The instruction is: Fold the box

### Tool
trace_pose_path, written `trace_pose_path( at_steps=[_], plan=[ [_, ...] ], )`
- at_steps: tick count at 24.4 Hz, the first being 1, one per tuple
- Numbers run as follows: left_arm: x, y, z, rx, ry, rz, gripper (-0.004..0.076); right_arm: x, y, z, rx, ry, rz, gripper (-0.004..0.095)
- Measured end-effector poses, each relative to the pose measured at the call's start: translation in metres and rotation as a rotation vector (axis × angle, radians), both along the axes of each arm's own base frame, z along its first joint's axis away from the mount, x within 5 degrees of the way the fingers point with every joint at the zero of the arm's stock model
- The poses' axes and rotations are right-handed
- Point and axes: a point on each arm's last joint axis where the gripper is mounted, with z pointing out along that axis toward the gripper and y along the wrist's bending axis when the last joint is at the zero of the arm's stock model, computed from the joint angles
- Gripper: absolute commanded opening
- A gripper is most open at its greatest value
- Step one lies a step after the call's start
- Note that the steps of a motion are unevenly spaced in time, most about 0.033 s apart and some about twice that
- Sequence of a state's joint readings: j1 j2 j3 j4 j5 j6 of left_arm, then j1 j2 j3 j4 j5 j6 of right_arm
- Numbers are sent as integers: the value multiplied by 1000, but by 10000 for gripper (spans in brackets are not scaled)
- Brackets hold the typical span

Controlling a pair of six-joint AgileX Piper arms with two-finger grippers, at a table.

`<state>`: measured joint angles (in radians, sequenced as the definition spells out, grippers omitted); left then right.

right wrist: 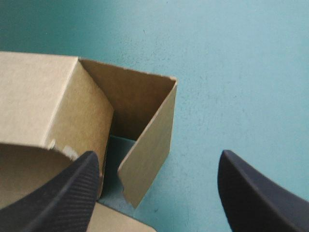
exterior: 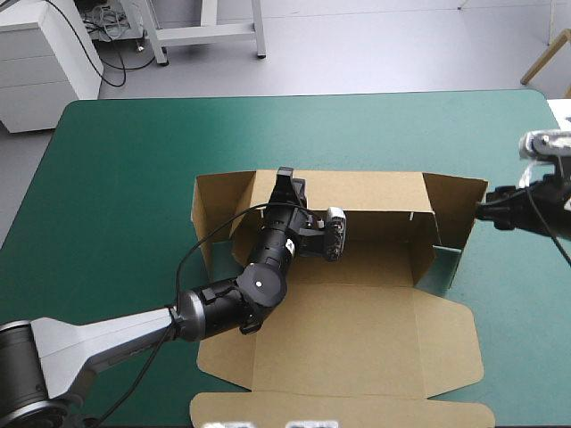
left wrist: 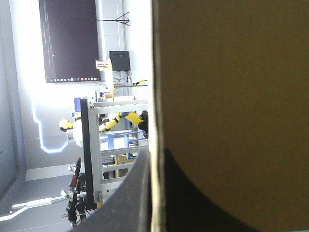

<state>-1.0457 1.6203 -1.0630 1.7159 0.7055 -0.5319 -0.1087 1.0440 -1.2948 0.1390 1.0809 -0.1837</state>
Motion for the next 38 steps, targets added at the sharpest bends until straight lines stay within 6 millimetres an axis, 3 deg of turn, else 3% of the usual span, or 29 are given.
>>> trace_pose_path(
  at_steps=[10,15,19,27,30,33,38],
  plan=[
    [0,0,0,0,0,0,-10,112,-9,-8,36,104,20,634],
    [0,0,0,0,-1,2,-10,147,-11,-20,64,151,33,634],
    [0,0,0,1,-3,5,-10,167,-9,-43,100,226,66,634],
    [-1,0,1,-10,-5,15,-10,166,-9,-60,102,350,89,634],
    [-1,1,1,-26,-4,29,-10,162,-7,-80,134,416,92,634],
    [-1,2,1,-34,-7,42,-10,143,-4,-101,137,495,104,634],
    [-1,2,2,-38,-7,45,-10,115,-1,-98,135,496,120,634]
  ],
)
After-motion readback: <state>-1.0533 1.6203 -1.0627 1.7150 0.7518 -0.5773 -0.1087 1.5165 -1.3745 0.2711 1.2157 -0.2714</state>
